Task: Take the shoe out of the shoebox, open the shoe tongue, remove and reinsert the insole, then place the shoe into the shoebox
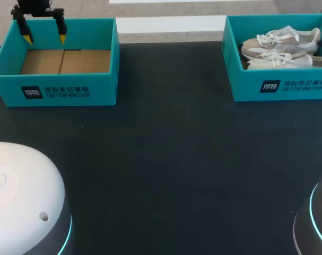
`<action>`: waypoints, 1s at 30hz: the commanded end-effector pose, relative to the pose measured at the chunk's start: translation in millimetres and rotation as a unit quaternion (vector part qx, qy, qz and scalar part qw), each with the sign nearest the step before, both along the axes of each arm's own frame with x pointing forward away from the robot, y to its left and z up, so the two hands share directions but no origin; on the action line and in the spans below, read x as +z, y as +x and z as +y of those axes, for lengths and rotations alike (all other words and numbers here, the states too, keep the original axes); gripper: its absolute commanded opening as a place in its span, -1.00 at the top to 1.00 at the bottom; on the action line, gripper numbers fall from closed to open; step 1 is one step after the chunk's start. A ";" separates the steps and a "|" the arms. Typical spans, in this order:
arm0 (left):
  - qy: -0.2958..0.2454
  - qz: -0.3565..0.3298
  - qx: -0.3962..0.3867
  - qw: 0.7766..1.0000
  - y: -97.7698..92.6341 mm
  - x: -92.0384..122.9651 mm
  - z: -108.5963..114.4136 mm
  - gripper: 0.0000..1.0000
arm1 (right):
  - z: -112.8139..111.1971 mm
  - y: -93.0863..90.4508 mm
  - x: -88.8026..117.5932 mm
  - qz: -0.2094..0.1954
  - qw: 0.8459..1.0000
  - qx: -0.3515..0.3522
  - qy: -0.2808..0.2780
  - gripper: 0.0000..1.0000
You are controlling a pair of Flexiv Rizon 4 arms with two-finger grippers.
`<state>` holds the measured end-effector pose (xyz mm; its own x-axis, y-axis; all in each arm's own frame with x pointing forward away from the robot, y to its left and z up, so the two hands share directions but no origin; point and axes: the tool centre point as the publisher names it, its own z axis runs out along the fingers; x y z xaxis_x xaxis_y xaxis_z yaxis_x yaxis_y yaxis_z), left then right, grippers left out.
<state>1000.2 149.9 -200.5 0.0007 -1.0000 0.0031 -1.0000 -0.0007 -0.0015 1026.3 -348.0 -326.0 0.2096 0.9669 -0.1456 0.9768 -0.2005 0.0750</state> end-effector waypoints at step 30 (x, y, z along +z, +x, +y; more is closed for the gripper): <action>0.001 0.000 0.000 1.000 -0.2 0.1 -0.1 -1.00 | 71.4 -32.3 210.1 -0.027 0.997 -0.020 -0.066 1.00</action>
